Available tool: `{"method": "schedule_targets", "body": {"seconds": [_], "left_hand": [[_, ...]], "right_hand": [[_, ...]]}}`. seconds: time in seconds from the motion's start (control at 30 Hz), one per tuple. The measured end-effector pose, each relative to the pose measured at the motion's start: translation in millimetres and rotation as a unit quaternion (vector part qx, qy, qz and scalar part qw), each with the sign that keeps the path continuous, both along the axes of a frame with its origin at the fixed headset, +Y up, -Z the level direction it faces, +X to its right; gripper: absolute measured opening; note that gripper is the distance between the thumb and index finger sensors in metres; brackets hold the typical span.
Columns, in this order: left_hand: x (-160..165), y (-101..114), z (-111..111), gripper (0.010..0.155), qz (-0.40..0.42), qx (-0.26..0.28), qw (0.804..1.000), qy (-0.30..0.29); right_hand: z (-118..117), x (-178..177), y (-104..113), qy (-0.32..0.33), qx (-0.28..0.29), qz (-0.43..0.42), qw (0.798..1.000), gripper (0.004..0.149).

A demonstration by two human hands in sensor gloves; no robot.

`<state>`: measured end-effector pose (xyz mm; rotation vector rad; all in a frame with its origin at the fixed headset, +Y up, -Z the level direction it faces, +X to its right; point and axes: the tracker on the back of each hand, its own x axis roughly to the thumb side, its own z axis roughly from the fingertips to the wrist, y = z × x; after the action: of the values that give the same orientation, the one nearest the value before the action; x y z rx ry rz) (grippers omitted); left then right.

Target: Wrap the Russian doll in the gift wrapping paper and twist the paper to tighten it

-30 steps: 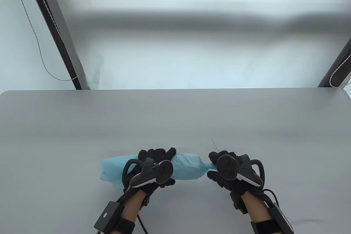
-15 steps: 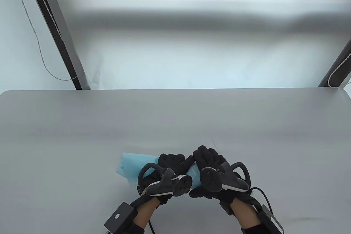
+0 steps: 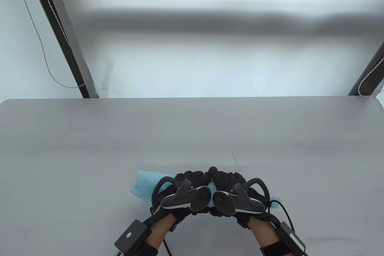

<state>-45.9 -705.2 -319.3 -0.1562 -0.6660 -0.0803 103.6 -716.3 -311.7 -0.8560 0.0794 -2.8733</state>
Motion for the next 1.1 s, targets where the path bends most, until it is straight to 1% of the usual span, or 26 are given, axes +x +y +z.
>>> {"method": "schedule_targets", "body": {"seconds": [0.07,0.1,0.13,0.17,0.2,0.27,0.3,0.37,0.43,0.5,0.6,0.67,0.73,0.77,0.83,0.9,0.97,1.0,1.03,1.07,1.1], "left_hand": [[-7.3,8.6,-4.1,0.106,0.017,-0.077,0.997,-0.027],[-13.1,13.6,-5.7,0.103,0.051,-0.099,0.994,-0.019],[-20.6,20.8,-7.3,0.093,0.099,-0.101,0.99,-0.002],[-27.1,25.7,-8.9,0.087,0.126,-0.094,0.987,0.012],[-37.7,32.9,-11.6,0.083,0.153,-0.087,0.984,0.039],[-54.4,38.3,-14.9,0.079,0.183,-0.072,0.976,0.096],[-63.6,37.1,-18.5,0.081,0.184,-0.07,0.973,0.119],[-75.2,29.7,-24.3,0.093,0.157,-0.08,0.974,0.142],[-80.1,17.6,-28.6,0.107,0.125,-0.108,0.977,0.137],[-77.1,0.2,-31.6,0.118,0.076,-0.17,0.975,0.122],[-67.0,-15.5,-31.8,0.125,0.005,-0.225,0.97,0.096],[-61.4,-21.4,-30.4,0.127,-0.018,-0.238,0.967,0.085],[-55.8,-24.6,-28.6,0.127,-0.039,-0.23,0.969,0.085],[-50.5,-24.5,-27.6,0.124,-0.063,-0.205,0.972,0.095],[-42.2,-23.2,-26.7,0.114,-0.1,-0.152,0.976,0.118],[-35.6,-23.5,-26.7,0.103,-0.118,-0.138,0.975,0.127],[-30.5,-23.1,-25.7,0.084,-0.13,-0.126,0.975,0.13],[-28.6,-22.0,-24.1,0.072,-0.133,-0.109,0.976,0.134],[-27.2,-21.4,-23.2,0.063,-0.136,-0.098,0.977,0.134],[-26.7,-20.6,-22.0,0.057,-0.139,-0.089,0.976,0.141],[-26.6,-19.2,-20.9,0.052,-0.132,-0.065,0.978,0.147]], "right_hand": [[2.5,3.3,0.3,0.004,0.021,0.015,1.0,0.125],[3.7,4.1,0.9,0.003,0.028,0.02,0.999,0.123],[4.8,5.5,1.9,0.001,0.038,0.024,0.999,0.12],[4.8,6.7,2.3,-0.002,0.044,0.03,0.999,0.118],[4.9,9.5,2.5,-0.001,0.054,0.038,0.998,0.116],[5.1,13.3,2.4,0.002,0.067,0.049,0.997,0.114],[5.7,14.7,2.3,0.005,0.078,0.058,0.995,0.113],[6.5,15.7,2.6,0.016,0.101,0.071,0.992,0.113],[6.5,15.7,3.2,0.024,0.113,0.073,0.991,0.112],[6.5,16.6,3.7,0.033,0.119,0.06,0.99,0.113],[7.7,19.6,7.4,0.039,0.126,0.044,0.99,0.113],[7.9,22.1,9.6,0.04,0.132,0.047,0.989,0.113],[7.4,24.6,10.4,0.042,0.134,0.045,0.989,0.114],[6.6,25.5,10.3,0.04,0.126,0.041,0.99,0.114],[5.6,25.2,9.6,0.04,0.126,0.042,0.99,0.114],[5.4,26.0,9.7,0.038,0.122,0.042,0.991,0.114],[6.0,25.8,9.5,0.039,0.119,0.039,0.991,0.114],[6.4,24.9,9.5,0.04,0.119,0.04,0.991,0.114],[6.8,23.7,9.6,0.042,0.12,0.039,0.991,0.114],[7.0,22.8,9.8,0.043,0.12,0.037,0.991,0.114],[7.2,21.9,10.1,0.043,0.12,0.035,0.991,0.114]]}}
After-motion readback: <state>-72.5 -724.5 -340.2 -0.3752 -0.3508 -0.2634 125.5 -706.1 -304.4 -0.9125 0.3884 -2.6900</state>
